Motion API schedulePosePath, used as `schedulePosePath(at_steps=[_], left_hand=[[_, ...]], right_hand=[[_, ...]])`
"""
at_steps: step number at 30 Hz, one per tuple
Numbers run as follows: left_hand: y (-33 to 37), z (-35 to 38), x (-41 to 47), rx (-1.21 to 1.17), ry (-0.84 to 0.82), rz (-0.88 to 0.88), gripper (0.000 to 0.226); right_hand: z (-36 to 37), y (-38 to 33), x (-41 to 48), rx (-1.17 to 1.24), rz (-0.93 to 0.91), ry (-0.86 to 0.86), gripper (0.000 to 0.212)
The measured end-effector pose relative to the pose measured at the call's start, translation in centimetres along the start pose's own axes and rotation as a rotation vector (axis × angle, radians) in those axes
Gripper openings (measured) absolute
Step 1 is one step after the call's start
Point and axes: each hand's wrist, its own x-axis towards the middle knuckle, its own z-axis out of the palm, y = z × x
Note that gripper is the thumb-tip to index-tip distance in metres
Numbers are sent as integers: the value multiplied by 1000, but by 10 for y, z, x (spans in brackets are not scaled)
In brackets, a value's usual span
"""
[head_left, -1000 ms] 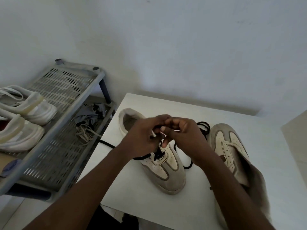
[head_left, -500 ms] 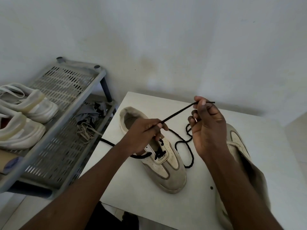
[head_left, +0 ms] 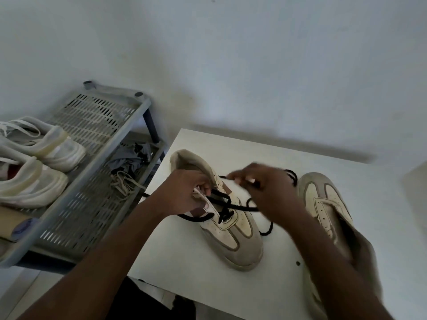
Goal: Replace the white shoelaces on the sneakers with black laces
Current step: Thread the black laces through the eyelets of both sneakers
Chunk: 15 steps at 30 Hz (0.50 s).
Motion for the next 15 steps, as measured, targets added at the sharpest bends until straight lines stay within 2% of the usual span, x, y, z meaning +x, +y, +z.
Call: schedulePosePath(at_steps=[3,6,9,15], left_hand=[[6,8,1,75,-66,27,18],[5,8,1,-51,-131,-4,20],[-1,2,-2,-151,-178,-55,27],[-3,-2,-4,-223,-147,-90,24]], right_hand=[[38,7,-8,-222,94,-108,21],[58,15,-13,-296,99,-108,21],[68,18,-14,-268,85,-37,18],[70,22,-10,-158,63,33,17]])
